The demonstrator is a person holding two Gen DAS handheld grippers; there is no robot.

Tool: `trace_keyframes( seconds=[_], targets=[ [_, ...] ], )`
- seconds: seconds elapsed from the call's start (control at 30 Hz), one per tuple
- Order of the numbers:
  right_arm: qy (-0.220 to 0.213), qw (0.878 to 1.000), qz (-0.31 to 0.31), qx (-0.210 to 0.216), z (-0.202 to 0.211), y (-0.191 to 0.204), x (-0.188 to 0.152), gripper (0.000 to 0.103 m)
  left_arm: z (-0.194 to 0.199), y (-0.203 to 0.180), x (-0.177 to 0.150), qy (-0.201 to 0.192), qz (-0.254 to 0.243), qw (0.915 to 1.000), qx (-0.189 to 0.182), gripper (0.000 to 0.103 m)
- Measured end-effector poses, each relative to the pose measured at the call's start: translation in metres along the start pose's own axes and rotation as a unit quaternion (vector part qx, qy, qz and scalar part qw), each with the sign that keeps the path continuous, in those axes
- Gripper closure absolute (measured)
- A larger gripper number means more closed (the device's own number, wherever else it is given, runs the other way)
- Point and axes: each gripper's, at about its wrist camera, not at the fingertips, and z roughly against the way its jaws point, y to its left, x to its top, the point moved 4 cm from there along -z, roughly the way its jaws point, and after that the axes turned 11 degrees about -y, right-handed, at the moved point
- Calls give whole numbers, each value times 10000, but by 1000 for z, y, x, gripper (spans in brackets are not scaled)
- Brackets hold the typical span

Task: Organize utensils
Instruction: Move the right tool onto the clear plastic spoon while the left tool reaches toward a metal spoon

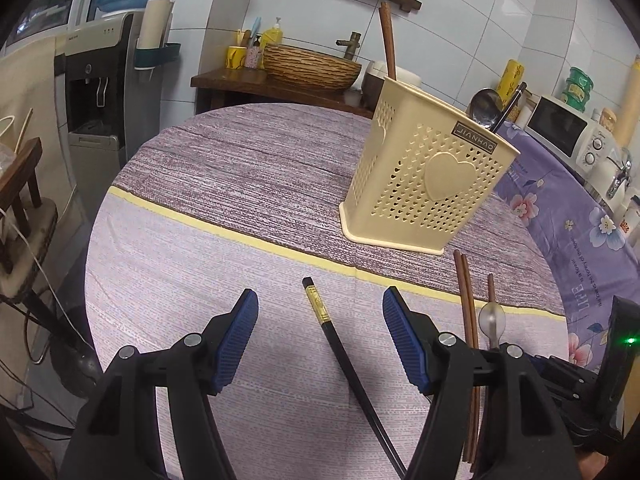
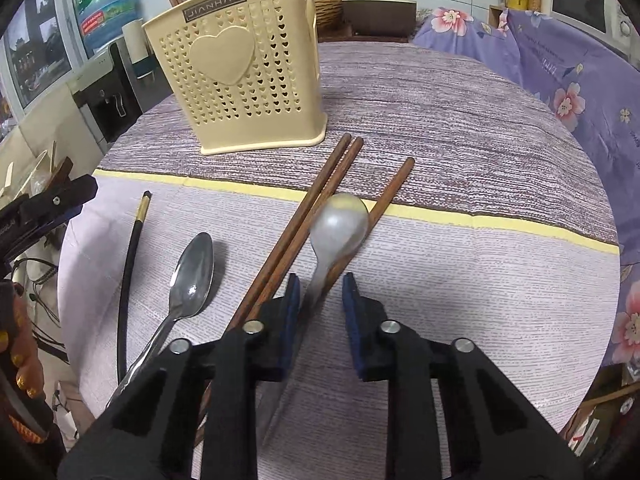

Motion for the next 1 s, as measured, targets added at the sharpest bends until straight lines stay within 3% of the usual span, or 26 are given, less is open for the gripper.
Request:
trace_keyframes(
  seconds=[0.17, 0.3, 0.53, 0.73, 0.83, 0.9, 1.0],
  targets=[
    [-40, 9999, -162, 41, 2, -2, 0, 89, -1, -5, -3, 30, -22, 10000, -45, 39],
    [-197, 9991, -343, 134, 11, -13, 5, 99, 0, -8, -5, 43, -29, 10000, -81, 39],
    [-364, 9975, -603, -75, 21, -48, 10, 99, 1, -14, -7, 72, -53, 9998, -156, 39],
    [-273, 9953, -925, 16, 15, -72, 4, 98, 0, -27, -12, 175, -169, 9991, -334, 39],
    [-247, 9961, -850, -34, 14, -71, 3, 89, 0, -36, -15, 258, -308, 9981, -458, 39],
    [-259, 9965, -798, -9, 15, -70, 4, 66, 0, -45, -20, 369, -455, 9965, -589, 39],
    [-390, 9971, -613, -228, 22, -68, 6, 64, 2, -58, -28, 499, -674, 9938, -725, 39]
  ],
)
